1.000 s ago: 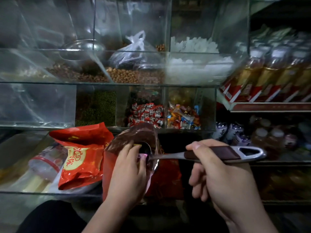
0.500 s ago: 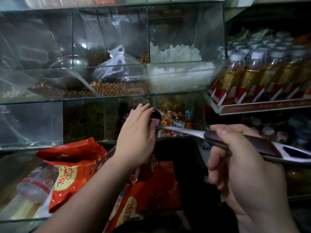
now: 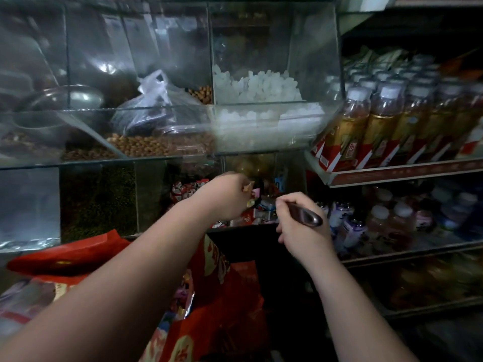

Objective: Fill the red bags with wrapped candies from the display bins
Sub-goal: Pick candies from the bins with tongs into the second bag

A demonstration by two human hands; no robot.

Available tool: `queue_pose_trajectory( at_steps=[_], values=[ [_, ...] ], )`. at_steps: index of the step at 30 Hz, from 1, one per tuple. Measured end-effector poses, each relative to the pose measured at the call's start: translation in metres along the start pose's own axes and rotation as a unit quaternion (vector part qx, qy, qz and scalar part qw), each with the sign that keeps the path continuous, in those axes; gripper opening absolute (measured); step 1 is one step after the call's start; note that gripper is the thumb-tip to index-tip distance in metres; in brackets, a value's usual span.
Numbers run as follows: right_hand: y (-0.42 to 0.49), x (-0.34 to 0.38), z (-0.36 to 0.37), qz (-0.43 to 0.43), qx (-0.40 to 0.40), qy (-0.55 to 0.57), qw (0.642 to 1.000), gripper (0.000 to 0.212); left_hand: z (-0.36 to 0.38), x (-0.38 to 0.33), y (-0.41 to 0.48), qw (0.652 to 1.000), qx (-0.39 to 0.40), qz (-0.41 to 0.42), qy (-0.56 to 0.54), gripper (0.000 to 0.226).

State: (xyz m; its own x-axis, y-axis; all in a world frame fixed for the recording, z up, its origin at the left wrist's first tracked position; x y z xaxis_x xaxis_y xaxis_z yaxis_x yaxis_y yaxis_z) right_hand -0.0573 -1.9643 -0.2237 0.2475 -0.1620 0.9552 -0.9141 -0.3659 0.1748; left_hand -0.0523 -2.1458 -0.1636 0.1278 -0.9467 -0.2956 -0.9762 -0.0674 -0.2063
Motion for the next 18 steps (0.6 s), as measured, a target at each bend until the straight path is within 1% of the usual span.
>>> queue_pose_trajectory(
  at_steps=[2, 4, 6, 9, 13, 16, 18],
  values=[
    [0.016, -0.017, -0.002, 0.009, 0.035, -0.071, 0.997, 0.009, -0.002, 0.011, -0.009, 1.000, -0.006, -0.023, -0.016, 0.033],
    [0.027, -0.027, -0.006, -0.021, 0.070, -0.154, 0.985, 0.006, -0.004, 0.022, -0.018, 0.999, -0.018, -0.045, -0.023, 0.033],
    [0.031, -0.029, -0.008, -0.054, 0.088, -0.231, 0.967, 0.009, -0.005, 0.027, -0.028, 0.997, -0.032, -0.058, -0.028, 0.034],
    [0.023, -0.018, -0.005, -0.097, 0.096, -0.239, 0.961, 0.010, -0.004, 0.028, -0.040, 0.995, -0.078, -0.062, -0.031, 0.027],
    [-0.012, 0.018, -0.001, -0.163, 0.095, -0.242, 0.952, 0.027, -0.002, 0.023, -0.053, 0.986, -0.162, -0.032, -0.030, 0.023],
    [-0.044, 0.052, -0.002, -0.203, 0.058, -0.229, 0.950, 0.023, 0.001, 0.017, -0.063, 0.979, -0.201, 0.005, -0.037, 0.027],
    [-0.065, 0.071, -0.002, -0.226, 0.041, -0.192, 0.954, 0.014, 0.003, 0.011, -0.069, 0.980, -0.191, 0.041, -0.045, 0.041]
  ],
)
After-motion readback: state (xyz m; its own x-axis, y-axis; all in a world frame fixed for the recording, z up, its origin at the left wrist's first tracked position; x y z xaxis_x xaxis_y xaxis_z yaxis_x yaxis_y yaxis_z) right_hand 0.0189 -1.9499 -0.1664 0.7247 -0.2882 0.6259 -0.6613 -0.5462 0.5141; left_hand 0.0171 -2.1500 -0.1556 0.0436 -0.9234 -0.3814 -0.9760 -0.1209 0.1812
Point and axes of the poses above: each hand's wrist, its own y-axis towards the middle knuckle, its own z-axis out of the palm, x = y × z, the point moved 2 cm from there along y, towards the middle knuckle, and after that the axes turned 14 degrees about x, right-handed, at the moved point
